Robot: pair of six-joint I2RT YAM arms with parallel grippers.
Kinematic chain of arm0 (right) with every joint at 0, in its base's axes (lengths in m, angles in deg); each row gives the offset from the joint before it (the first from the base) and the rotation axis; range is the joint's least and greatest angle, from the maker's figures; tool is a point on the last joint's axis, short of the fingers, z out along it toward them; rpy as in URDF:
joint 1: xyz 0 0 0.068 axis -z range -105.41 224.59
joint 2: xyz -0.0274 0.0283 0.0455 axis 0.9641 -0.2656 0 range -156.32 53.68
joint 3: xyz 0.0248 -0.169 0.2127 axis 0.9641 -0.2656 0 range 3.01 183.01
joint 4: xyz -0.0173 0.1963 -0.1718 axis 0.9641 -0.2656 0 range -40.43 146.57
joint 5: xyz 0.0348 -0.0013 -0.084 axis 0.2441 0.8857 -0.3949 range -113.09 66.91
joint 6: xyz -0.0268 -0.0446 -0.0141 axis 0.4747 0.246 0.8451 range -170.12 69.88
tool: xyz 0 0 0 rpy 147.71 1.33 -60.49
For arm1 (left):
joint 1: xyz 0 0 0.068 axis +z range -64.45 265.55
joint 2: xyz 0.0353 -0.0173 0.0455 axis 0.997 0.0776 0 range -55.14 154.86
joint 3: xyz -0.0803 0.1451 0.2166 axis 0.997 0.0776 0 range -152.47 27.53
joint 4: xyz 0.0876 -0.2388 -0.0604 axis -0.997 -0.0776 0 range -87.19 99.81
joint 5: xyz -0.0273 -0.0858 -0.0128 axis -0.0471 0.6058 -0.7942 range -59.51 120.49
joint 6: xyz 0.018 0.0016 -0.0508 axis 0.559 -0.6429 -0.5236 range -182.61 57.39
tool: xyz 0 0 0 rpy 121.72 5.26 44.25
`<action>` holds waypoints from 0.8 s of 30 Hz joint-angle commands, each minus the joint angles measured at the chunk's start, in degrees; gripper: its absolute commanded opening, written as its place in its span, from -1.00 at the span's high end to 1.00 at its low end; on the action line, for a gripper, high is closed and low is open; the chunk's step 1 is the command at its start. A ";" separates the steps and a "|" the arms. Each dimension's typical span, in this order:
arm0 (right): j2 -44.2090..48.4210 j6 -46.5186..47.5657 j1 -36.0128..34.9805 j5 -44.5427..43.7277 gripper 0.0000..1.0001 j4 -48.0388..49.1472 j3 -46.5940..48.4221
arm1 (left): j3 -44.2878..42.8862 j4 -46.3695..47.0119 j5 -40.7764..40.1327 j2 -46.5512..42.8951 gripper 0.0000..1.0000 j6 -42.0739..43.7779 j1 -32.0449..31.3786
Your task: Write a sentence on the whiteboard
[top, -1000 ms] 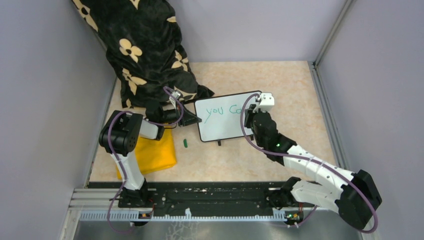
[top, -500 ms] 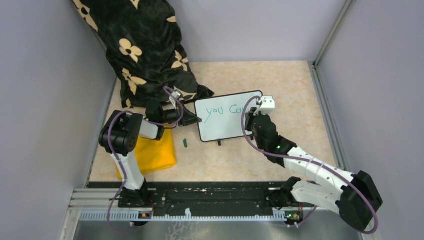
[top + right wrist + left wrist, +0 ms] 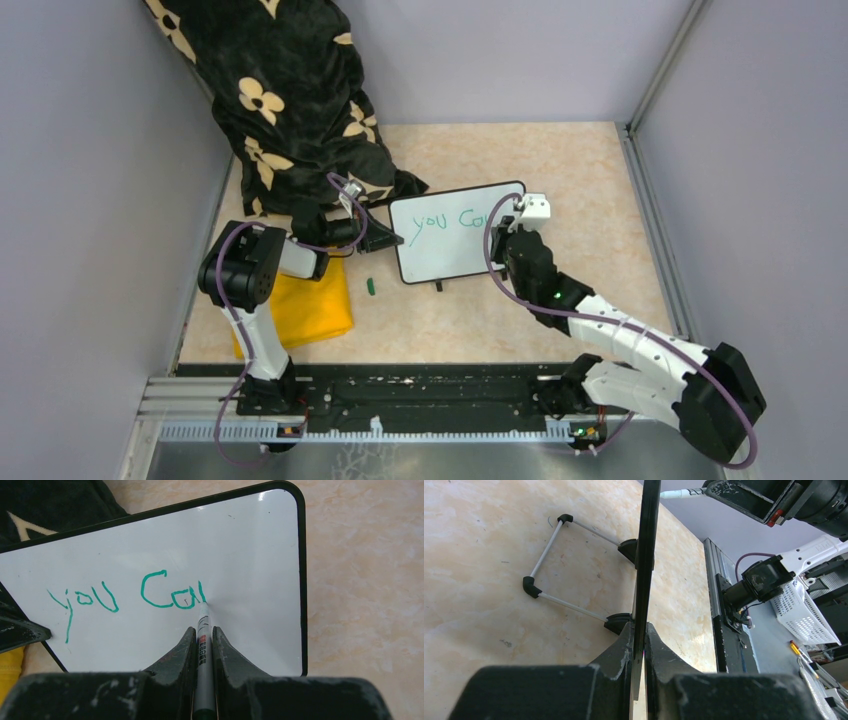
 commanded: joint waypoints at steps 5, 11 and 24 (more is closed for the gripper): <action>-0.80 1.72 0.54 -0.49 1.00 2.52 3.55 | -0.18 -4.15 0.00 0.36 1.00 0.88 -0.42; -1.41 2.40 0.69 -0.89 1.00 3.25 4.46 | -0.11 -4.29 0.03 0.34 1.00 0.98 -0.50; -1.82 2.84 2.17 -0.33 1.00 4.37 5.38 | -0.13 -4.38 -0.03 0.39 1.00 1.05 -0.50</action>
